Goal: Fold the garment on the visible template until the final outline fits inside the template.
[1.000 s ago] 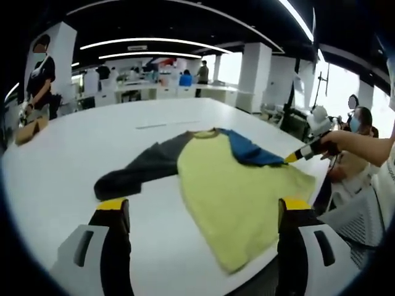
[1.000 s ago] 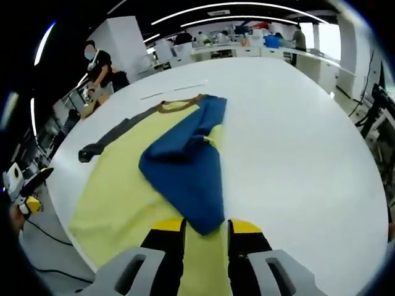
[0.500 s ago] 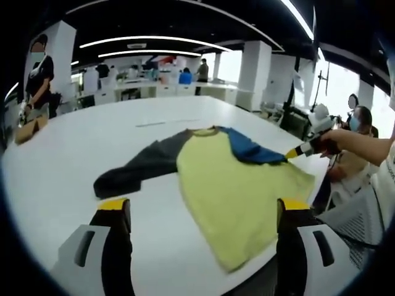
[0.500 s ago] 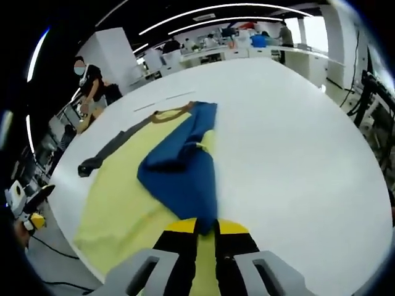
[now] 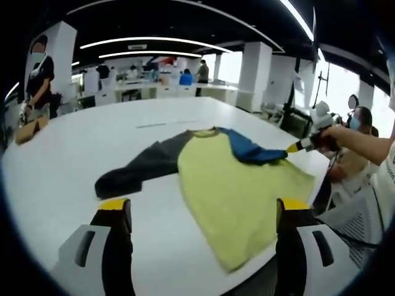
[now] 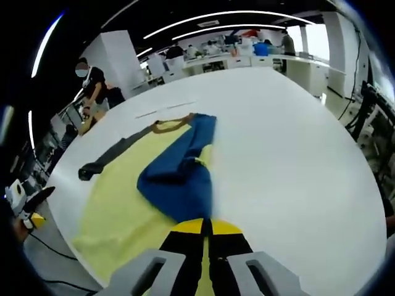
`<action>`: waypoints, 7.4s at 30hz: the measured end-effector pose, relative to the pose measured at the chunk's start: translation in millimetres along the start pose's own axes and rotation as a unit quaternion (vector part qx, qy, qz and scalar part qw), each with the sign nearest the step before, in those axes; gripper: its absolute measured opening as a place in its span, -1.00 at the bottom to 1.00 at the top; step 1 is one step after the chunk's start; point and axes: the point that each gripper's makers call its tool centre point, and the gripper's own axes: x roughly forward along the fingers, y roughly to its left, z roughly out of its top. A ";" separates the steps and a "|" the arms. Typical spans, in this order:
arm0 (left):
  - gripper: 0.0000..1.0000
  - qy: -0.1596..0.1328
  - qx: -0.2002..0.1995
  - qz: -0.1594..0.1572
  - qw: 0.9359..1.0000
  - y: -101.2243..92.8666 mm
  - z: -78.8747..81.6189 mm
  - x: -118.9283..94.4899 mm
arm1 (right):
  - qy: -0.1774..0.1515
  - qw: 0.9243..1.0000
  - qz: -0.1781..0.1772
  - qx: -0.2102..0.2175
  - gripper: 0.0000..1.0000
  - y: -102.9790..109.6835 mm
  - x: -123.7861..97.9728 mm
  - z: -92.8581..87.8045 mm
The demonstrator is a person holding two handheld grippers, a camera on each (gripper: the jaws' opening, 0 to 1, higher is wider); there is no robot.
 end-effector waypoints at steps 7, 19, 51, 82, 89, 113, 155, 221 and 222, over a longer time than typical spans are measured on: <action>0.91 0.000 0.000 0.003 1.000 0.1 0.5 -1.2 | -0.015 1.000 -0.006 -0.017 -1.00 -7.9 -4.1 17.8; 0.91 -0.007 -0.002 0.005 1.000 1.7 1.6 -1.4 | -0.033 0.998 -0.033 -0.038 -1.00 -38.7 -12.6 46.9; 0.90 -0.017 -0.004 0.006 1.000 1.9 5.7 1.8 | -0.009 0.987 -0.153 -0.044 -1.00 -175.4 -37.6 36.7; 0.91 -0.018 0.001 -0.002 1.000 -1.6 7.9 7.1 | -0.057 0.967 -0.247 -0.025 -1.00 -249.0 -74.3 67.1; 0.91 -0.017 0.002 -0.002 1.000 -1.9 8.2 7.1 | -0.070 0.962 -0.262 -0.025 -1.00 -265.0 -74.9 65.4; 0.91 -0.014 0.006 -0.002 1.000 -0.6 10.0 7.7 | 0.002 0.970 -0.238 0.059 -1.00 -267.5 -51.8 -4.1; 0.92 -0.003 0.003 0.007 1.000 2.0 8.2 8.2 | 0.016 0.968 -0.224 0.108 -0.89 -293.6 -28.1 14.5; 0.98 0.000 0.020 -0.003 1.000 3.1 12.5 4.1 | -0.024 0.987 -0.145 0.062 -1.00 -236.5 -17.7 87.2; 0.97 -0.001 0.020 -0.004 1.000 2.7 12.7 4.0 | -0.026 0.988 -0.142 0.062 -1.00 -232.7 -17.3 89.2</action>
